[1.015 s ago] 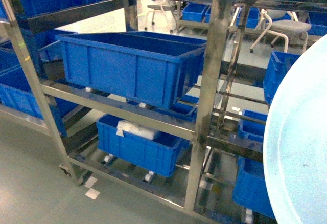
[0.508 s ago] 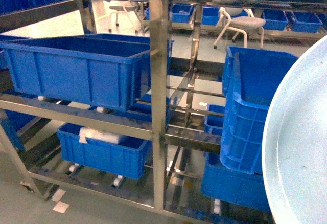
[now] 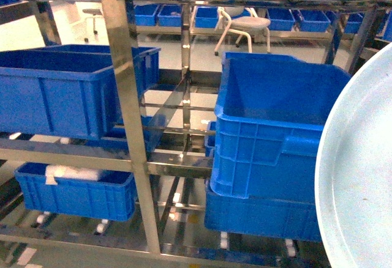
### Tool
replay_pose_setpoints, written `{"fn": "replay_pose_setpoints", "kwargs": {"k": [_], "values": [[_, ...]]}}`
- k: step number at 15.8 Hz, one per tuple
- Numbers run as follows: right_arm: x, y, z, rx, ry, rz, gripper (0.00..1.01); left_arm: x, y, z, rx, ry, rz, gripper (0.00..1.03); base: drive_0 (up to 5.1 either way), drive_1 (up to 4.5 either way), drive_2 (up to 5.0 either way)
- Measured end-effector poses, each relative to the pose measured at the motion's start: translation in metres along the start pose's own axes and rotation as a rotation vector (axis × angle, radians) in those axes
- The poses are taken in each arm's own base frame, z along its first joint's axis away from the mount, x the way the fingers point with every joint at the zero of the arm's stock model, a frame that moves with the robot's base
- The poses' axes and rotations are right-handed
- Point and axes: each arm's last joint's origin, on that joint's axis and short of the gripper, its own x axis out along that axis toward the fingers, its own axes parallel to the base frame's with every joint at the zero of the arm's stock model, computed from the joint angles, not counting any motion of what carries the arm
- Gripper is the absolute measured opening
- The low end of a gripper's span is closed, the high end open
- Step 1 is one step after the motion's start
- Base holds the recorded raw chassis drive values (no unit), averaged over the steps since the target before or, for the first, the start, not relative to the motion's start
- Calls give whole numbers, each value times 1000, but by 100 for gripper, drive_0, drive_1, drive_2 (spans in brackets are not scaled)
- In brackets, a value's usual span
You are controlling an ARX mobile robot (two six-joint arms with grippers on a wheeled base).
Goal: Place blue tray on left shelf second layer neatly
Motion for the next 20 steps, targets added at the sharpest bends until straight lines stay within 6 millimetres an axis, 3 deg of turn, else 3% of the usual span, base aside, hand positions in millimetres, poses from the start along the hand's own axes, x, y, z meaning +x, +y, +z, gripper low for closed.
{"fn": "replay_pose_setpoints", "kwargs": {"k": [11,20], "values": [[0,0,0,0,1,0,2,0,0,0,0,0,-3,98,8,382,-365],[0,0,0,1,3,0,2,0,0,0,0,1,-3,98,0,0,0]]}}
